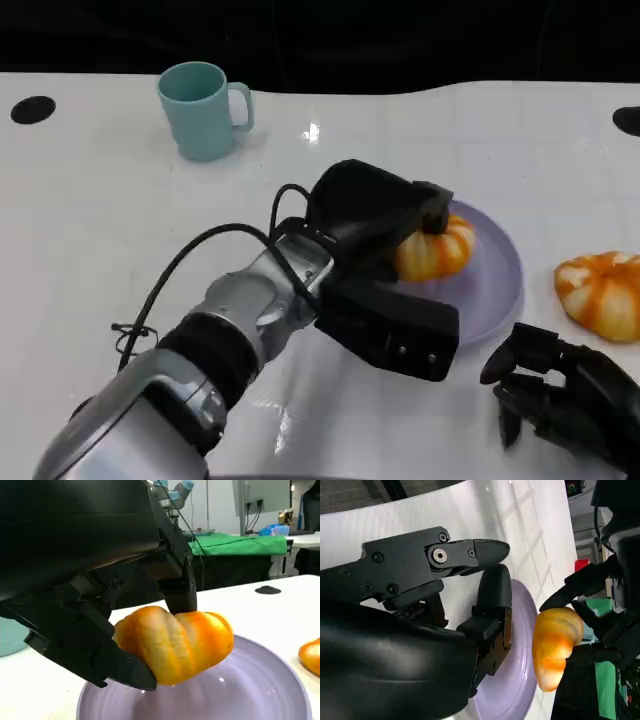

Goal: Grasp the bread from the table and place it into the plate.

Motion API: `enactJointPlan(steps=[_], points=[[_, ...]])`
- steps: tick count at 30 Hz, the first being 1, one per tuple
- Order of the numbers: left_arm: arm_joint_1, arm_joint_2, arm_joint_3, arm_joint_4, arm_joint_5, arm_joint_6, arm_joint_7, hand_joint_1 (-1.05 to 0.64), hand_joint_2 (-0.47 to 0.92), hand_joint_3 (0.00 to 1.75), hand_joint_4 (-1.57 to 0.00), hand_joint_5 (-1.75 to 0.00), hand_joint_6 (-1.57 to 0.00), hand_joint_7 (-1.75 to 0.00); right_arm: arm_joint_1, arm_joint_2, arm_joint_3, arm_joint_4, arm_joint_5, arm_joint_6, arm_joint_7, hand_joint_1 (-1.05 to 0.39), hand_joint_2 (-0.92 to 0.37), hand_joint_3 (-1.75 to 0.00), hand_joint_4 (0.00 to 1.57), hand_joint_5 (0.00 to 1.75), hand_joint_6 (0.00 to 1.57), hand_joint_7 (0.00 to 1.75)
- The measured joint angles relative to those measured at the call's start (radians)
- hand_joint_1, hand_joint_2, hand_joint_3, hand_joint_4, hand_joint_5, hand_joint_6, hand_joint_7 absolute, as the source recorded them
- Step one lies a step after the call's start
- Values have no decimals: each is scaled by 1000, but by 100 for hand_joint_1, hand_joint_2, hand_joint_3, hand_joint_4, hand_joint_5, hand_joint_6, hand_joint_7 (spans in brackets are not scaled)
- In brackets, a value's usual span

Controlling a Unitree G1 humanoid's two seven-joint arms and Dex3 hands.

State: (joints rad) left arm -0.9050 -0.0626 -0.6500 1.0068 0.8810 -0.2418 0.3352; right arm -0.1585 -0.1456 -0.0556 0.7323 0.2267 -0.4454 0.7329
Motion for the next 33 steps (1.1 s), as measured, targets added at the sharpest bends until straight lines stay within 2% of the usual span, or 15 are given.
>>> enactJointPlan(steps=[3, 4, 6, 7, 9, 10, 11, 14, 15, 16, 17, 19, 21, 33], points=[[-21, -21, -10, 34, -1, 5, 0, -34, 83, 52, -91, -175, -69, -131, 0, 0, 2, -2, -1, 0, -4, -51, -92, -28, 70, 175, 67, 141], [-25, -26, -11, 40, -1, 5, 0, -37, 83, 45, -79, -174, -68, -122, 0, 0, 3, -4, -2, 1, -7, -50, -92, -27, 70, 175, 67, 141], [-29, -34, -13, 48, -6, 6, -2, -40, 88, 29, -73, -143, -65, -103, 0, 0, 4, -8, -2, 8, -7, -50, -92, -27, 70, 175, 67, 141], [-29, -36, -13, 51, -8, 8, -6, -39, 89, 25, -70, -134, -59, -96, 0, 0, 4, -9, 0, 11, -7, -50, -92, -27, 70, 175, 67, 141], [-30, -36, -11, 56, -13, 8, -12, -37, 91, 24, -62, -131, -45, -92, 0, 0, 3, -10, 4, 17, -3, -51, -92, -26, 70, 175, 67, 141], [-30, -36, -9, 57, -26, 5, -16, -38, 92, 26, -51, -124, -31, -84, 1, 0, 1, -10, 7, 21, 0, -51, -92, -26, 70, 175, 67, 141], [-30, -35, -6, 58, -38, 0, -22, -38, 92, 27, -48, -122, -26, -81, 1, 0, 0, -10, 7, 23, 1, -52, -92, -26, 70, 175, 67, 141], [-30, -33, -5, 60, -51, -5, -46, -38, 92, 29, -45, -119, -22, -78, 1, 0, 1, -10, 7, 21, 0, -52, -92, -26, 70, 175, 67, 141], [-30, -33, -5, 60, -53, -6, -52, -50, 92, 38, -23, -103, -11, -67, 1, 0, 1, -10, 6, 20, 0, -51, -92, -26, 70, 175, 67, 141], [-30, -32, -8, 60, -53, -5, -56, -61, 92, 47, -10, -88, -5, -59, 1, 0, 1, -10, 6, 19, 1, -51, -92, -26, 71, 175, 67, 141], [-31, -30, -15, 60, -48, 0, -69, -65, 92, 49, -5, -82, -2, -56, 1, 0, 1, -10, 6, 18, 1, -51, -92, -26, 71, 175, 67, 141], [-34, -26, -36, 63, -36, 23, -104, -73, 92, 53, -1, -72, 0, -52, 1, 1, 1, -10, 6, 18, 0, -52, -92, -26, 71, 175, 67, 141], [-34, -22, -43, 63, -32, 43, -127, -75, 92, 53, 0, -70, 0, -51, 1, 1, 1, -10, 6, 18, 0, -52, -92, -27, 71, 175, 67, 141], [-46, 17, -88, -20, 6, 132, -263, -81, 92, 45, 0, -70, -7, -56, 3, 1, 2, -13, 1, 13, -2, -51, -92, -28, 71, 175, 66, 142]])
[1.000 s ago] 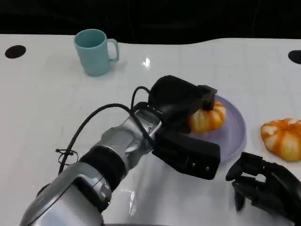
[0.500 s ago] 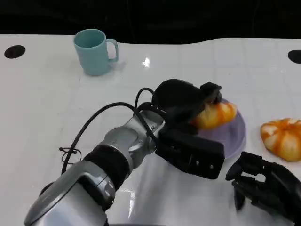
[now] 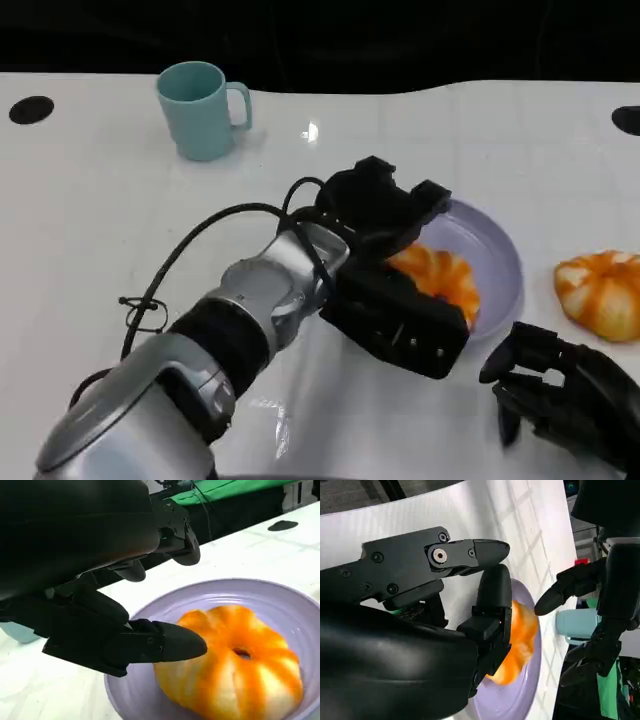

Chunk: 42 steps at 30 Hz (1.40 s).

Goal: Grasp the bread from the table and place it into the plate.

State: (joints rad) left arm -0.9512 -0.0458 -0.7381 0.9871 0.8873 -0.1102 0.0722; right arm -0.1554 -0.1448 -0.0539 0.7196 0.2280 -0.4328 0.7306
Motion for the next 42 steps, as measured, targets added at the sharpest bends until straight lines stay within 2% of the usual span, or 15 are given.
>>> enactJointPlan(steps=[9, 16, 19, 21, 24, 29, 34, 36, 37, 39, 40, 41, 42], points=[[15, 68, 0, -168, 4, 18, -68, -79, 92, 41, 0, -66, -9, -52, -1, 0, 0, 0, 0, 3, -4, -53, -92, -27, 71, 175, 67, 142], [93, 147, 47, -351, -53, 9, -178, -77, 92, 40, 0, -61, -9, -44, 0, 0, 3, -2, 0, 4, -9, -51, -92, -27, 70, 175, 66, 141], [133, 193, 73, -437, -79, -1, -224, -70, 92, 31, 0, -61, -15, -33, 0, 0, 3, -2, 0, 4, -9, -51, -92, -27, 69, 175, 66, 140], [156, 220, 91, -485, -89, -4, -239, -63, 92, 17, -3, -59, -21, -26, -1, 0, 4, -2, -1, 4, -10, -51, -92, -27, 69, 175, 66, 140], [211, 260, 123, -578, -108, -14, -254, -54, 92, 9, -6, -57, -25, -19, 0, 0, 8, -2, -7, -4, -18, -52, -92, -27, 69, 175, 67, 140], [295, 328, 175, -689, -145, -56, -266, -41, 91, 6, -14, -58, -31, -14, 0, 0, 14, -9, -18, -4, -30, -52, -92, -27, 68, 175, 67, 139], [408, 361, 280, -738, -332, -156, -290, -35, 91, 9, -29, -53, -43, -8, 1, 1, 17, -9, -19, -7, -30, -53, -92, -27, 68, 175, 66, 140], [448, 370, 308, -739, -383, -199, -294, -32, 91, 14, -38, -51, -50, -7, 0, 1, 17, -9, -17, -3, -29, -54, -92, -26, 68, 175, 66, 140], [468, 373, 324, -739, -409, -223, -294, -32, 88, 23, -41, -48, -52, -5, 0, 1, 17, -10, -17, 2, -29, -55, -92, -26, 68, 175, 66, 140], [506, 377, 353, -743, -455, -263, -293, -23, 62, 71, -51, -44, -63, -3, 0, 1, 17, -15, -17, 9, -31, -54, -92, -26, 68, 175, 67, 140], [529, 377, 371, -747, -484, -278, -293, -18, 51, 89, -56, -44, -69, -4, 1, 1, 18, -19, -17, 15, -32, -54, -92, -26, 68, 175, 67, 140], [553, 373, 389, -750, -513, -294, -292, -14, 44, 105, -62, -46, -77, -5, 1, 1, 18, -23, -18, 19, -33, -54, -92, -25, 68, 175, 67, 140], [580, 360, 409, -750, -555, -310, -289, -12, 41, 110, -63, -48, -79, -5, 3, 1, 18, -26, -17, 22, -34, -54, -92, -25, 68, 175, 68, 140]])
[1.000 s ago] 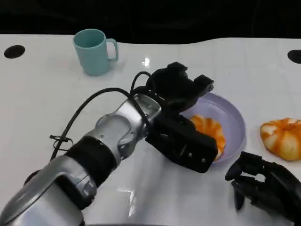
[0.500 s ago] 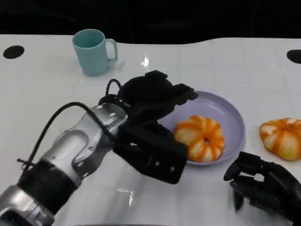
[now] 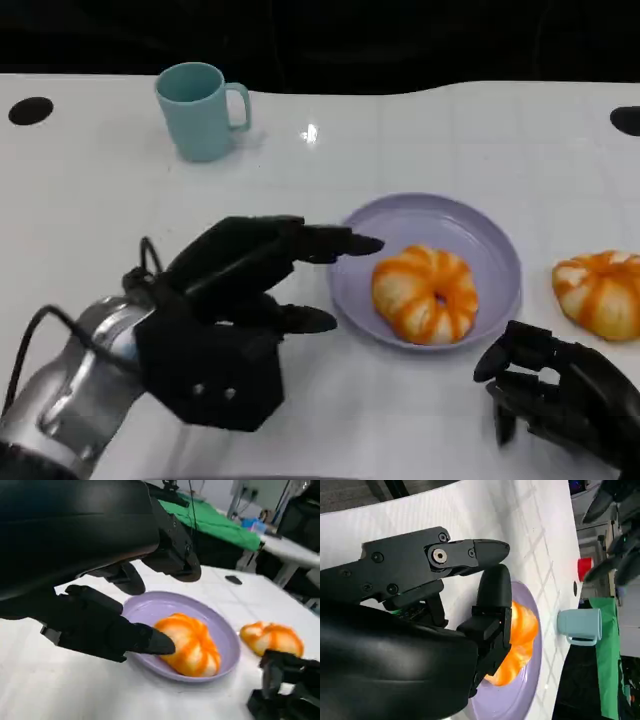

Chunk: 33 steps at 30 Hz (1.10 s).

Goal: Grasp the bread from the table and place it into the plate.

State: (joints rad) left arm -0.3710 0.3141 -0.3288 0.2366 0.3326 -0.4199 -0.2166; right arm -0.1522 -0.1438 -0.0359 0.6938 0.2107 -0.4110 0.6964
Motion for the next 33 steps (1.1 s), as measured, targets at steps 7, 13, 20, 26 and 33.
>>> enactJointPlan(steps=[7, 13, 20, 26, 33], points=[[121, -87, 84, 1, -177, -88, 8, -15, 44, 119, -68, -90, -92, -19, 4, 1, 0, -12, 6, 21, 2, -55, -92, -27, 68, 175, 67, 140], [203, -108, 118, 12, -280, -139, -25, -38, 84, 51, -67, -96, -83, -35, 5, 0, -1, -12, 4, 19, 2, -56, -92, -26, 67, 175, 65, 140], [261, -111, 149, 18, -355, -156, -84, -58, 92, 41, -66, -125, -81, -45, 11, 0, 2, -41, -1, 53, -5, -53, -92, -26, 66, 175, 67, 140], [322, -146, 169, 31, -421, -178, -115, -60, 92, 39, -72, -138, -87, -55, 22, -2, 7, -67, -11, 70, -21, -52, -92, -27, 67, 175, 68, 139], [399, -216, 192, -5, -521, -81, -119, -64, 92, 43, -71, -149, -67, -111, 30, -2, 8, -74, -10, 69, -18, -52, -92, -28, 66, 175, 68, 138]])
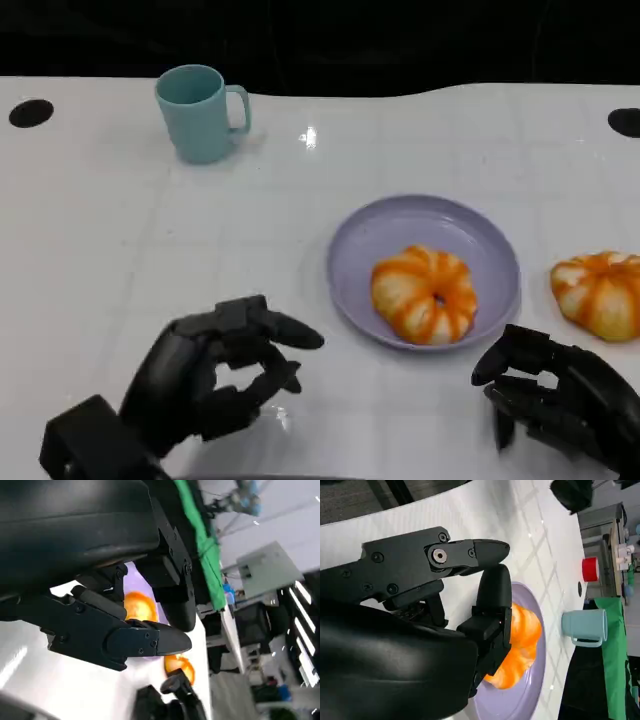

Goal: Grasp the bread from the table and place it into the plate.

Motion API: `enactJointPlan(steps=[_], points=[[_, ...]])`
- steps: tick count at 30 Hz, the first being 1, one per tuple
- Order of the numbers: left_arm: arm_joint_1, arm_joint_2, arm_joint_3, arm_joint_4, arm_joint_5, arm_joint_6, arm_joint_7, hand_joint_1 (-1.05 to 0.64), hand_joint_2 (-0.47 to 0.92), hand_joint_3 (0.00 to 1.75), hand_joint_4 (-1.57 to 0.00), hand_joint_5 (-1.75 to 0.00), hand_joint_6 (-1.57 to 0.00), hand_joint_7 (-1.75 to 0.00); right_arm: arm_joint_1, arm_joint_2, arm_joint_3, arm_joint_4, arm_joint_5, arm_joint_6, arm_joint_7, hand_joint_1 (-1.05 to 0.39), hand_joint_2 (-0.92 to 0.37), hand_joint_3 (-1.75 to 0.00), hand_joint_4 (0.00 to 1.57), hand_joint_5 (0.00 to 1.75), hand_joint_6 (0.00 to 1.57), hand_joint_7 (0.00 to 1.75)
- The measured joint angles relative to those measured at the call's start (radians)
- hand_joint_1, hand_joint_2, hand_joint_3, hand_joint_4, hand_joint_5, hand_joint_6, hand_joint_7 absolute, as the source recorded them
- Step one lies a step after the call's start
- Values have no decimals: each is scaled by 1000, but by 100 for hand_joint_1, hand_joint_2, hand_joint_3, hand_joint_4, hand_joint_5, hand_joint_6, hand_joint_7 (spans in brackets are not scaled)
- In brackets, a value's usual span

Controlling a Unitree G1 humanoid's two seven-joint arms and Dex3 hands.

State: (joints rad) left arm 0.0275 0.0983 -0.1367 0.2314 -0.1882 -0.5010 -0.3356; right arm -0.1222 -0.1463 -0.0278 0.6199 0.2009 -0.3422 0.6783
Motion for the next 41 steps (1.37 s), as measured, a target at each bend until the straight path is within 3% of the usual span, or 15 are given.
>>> enactJointPlan(steps=[5, 7, 11, 28, 41], points=[[17, -25, 28, -9, -76, 49, -49, -69, 92, 43, -71, -160, -62, -134, 2, 0, 0, 0, 2, 1, 1, -52, -92, -28, 66, 175, 67, 139], [20, -33, 39, -11, -100, 73, -65, -72, 92, 44, -68, -172, -57, -152, 4, 0, 0, -2, 3, 2, 2, -52, -92, -28, 66, 175, 67, 139], [37, -60, 61, -16, -194, 149, -125, -74, 92, 47, -70, -174, -55, -161, 6, 0, -1, -2, 14, 1, 13, -52, -92, -28, 67, 175, 67, 140], [41, -107, 134, -16, -266, 260, -206, -73, 92, 41, -73, -175, -58, -161, 11, -2, 2, -6, 25, 3, 16, -53, -92, -26, 67, 175, 67, 140], [38, -118, 153, 11, -258, 252, -257, -71, 92, 41, -73, -175, -58, -157, 13, -5, 4, -12, 10, 3, 5, -52, -92, -26, 67, 175, 67, 140]])
